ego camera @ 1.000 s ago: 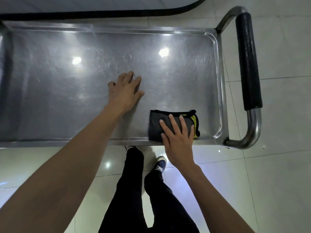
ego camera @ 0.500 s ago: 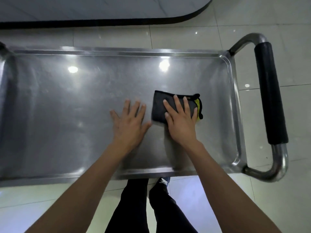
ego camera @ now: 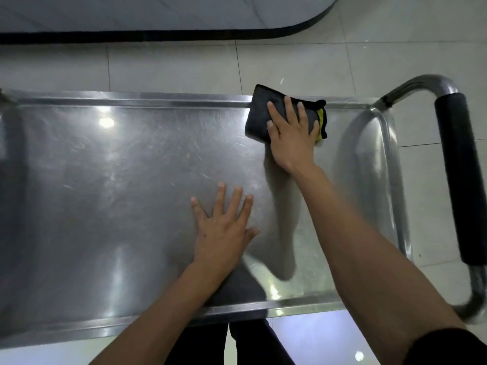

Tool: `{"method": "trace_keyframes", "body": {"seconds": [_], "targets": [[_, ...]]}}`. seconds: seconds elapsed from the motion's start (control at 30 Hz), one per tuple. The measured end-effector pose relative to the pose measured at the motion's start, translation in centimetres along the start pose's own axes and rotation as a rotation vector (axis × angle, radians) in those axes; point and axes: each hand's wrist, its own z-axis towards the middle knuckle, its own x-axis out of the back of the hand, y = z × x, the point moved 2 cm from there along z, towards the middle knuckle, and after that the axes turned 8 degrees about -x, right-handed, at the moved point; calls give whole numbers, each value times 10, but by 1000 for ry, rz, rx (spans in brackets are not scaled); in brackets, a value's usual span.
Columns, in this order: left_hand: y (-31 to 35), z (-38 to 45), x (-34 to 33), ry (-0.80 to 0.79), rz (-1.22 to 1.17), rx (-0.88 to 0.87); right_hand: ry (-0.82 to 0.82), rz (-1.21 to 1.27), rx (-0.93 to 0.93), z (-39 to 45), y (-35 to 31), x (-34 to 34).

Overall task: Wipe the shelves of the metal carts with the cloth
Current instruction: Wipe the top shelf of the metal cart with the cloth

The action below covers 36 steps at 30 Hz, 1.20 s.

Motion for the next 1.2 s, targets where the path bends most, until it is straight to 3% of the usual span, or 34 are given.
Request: {"method": "trace_keyframes", "body": {"seconds": [0.2, 0.57, 0.9, 1.2], "targets": [[0, 0, 0, 2, -24, -1, 15, 20, 51, -39, 22, -4], [-7, -2, 5, -96, -10, 15, -22, 15, 104, -205, 87, -29], [-10, -20, 0, -111, -4, 75, 2, -57, 235, -346, 105, -63], [-12, -37, 9, -90, -35, 104, -3, -92, 216, -364, 99, -64]]}}
